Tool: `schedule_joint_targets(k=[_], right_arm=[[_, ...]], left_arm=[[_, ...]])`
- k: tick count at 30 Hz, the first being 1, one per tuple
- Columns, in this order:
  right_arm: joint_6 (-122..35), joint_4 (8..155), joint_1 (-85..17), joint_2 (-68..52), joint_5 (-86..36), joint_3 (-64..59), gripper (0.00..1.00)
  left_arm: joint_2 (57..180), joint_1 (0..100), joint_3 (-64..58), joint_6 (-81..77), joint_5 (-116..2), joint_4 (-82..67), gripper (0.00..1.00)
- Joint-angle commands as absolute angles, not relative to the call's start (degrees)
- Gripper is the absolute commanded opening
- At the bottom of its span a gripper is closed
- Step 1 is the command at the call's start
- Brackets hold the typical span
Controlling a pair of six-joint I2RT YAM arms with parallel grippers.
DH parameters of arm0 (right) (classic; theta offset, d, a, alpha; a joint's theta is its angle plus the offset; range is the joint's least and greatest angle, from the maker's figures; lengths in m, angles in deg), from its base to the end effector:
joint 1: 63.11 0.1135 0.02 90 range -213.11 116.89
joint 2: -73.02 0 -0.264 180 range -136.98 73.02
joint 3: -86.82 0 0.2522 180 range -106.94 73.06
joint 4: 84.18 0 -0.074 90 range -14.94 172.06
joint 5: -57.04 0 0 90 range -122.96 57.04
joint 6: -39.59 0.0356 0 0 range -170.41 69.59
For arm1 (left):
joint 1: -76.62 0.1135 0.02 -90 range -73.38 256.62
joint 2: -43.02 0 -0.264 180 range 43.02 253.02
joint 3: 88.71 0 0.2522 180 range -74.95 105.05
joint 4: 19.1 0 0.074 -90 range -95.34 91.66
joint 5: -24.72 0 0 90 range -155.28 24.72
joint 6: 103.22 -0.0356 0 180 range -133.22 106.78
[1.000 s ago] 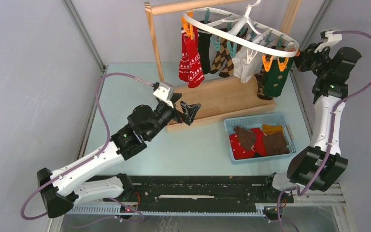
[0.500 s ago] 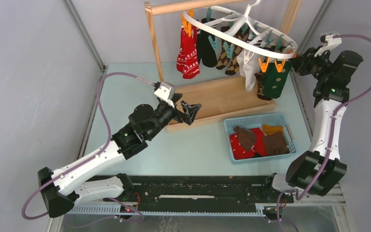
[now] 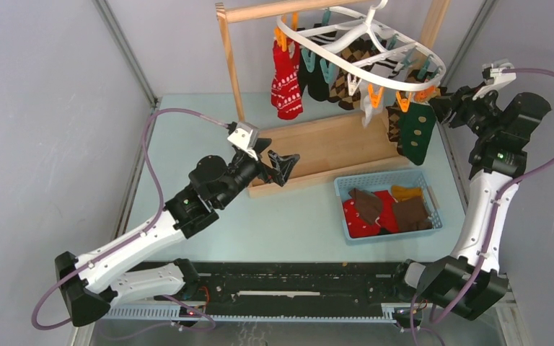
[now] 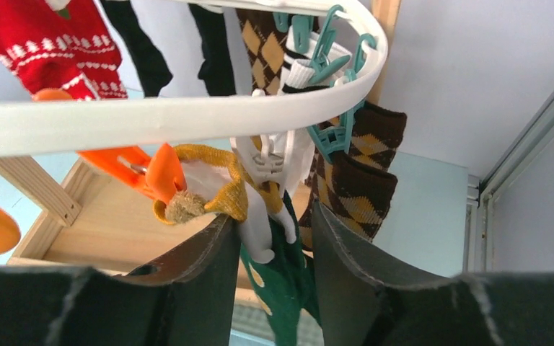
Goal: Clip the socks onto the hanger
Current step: Reset both arms
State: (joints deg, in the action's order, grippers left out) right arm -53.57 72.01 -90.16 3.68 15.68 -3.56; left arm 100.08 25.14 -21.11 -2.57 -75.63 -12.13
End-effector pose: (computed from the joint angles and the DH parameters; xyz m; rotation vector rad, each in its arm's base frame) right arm 0.2434 -0.0943 0.4464 -0.3168 1.5782 0.2780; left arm 0.1502 -0.1785 0.3880 0.3999 1.5019 -0.7296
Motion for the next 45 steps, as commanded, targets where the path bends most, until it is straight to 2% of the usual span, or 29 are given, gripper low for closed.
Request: schedule_joint_targets(k=[1,7,19,25,31,35,38,42,43,45], right_arm=[[-53.7,69.6,-91.4,7.4,17.6,-2.4,0.5],[-54.5,66.1,-93.9,12.2,19.3,0.7,0.61],[-60.5,54.2,-100.7,18.7,25.9,2.5,0.71],[-70.8,39.7,-101.2,18.6,23.7,-0.8,0.81],[-73.7,32.4,-100.6,17.8,19.3,-1.0,0.91],[-72.3,32.3,-101.3,17.8,20.8,0.6,0.92],[-63.2,37.0,-101.9,18.6,17.8,2.8,0.92],[-50.4,42.0,-102.1,19.8,6.6,3.8,0.93],[-47.9,42.3,-102.0,20.4,2.6,3.7,0.98],[-45.0,41.8,-102.0,22.2,-5.1,3.2,1.0]], left_arm=[[97.8,25.6,-23.0,-1.4,-75.2,-14.6,0.95],[96.9,25.9,-23.2,-1.3,-74.9,-13.5,0.96],[95.1,27.2,-22.0,-1.5,-74.4,-8.2,0.97],[94.8,27.7,-19.8,-0.4,-74.8,-3.2,0.98],[92.9,30.6,-19.5,3.6,-73.9,-0.1,1.0],[91.0,35.1,-19.1,6.2,-70.6,3.2,1.0],[88.9,40.1,-18.5,7.0,-67.8,7.3,1.0],[86.2,52.1,-18.8,10.0,-58.8,11.9,1.0],[85.7,55.9,-19.3,11.2,-55.9,12.1,1.0],[85.3,64.3,-19.4,14.6,-50.5,12.5,1.0]])
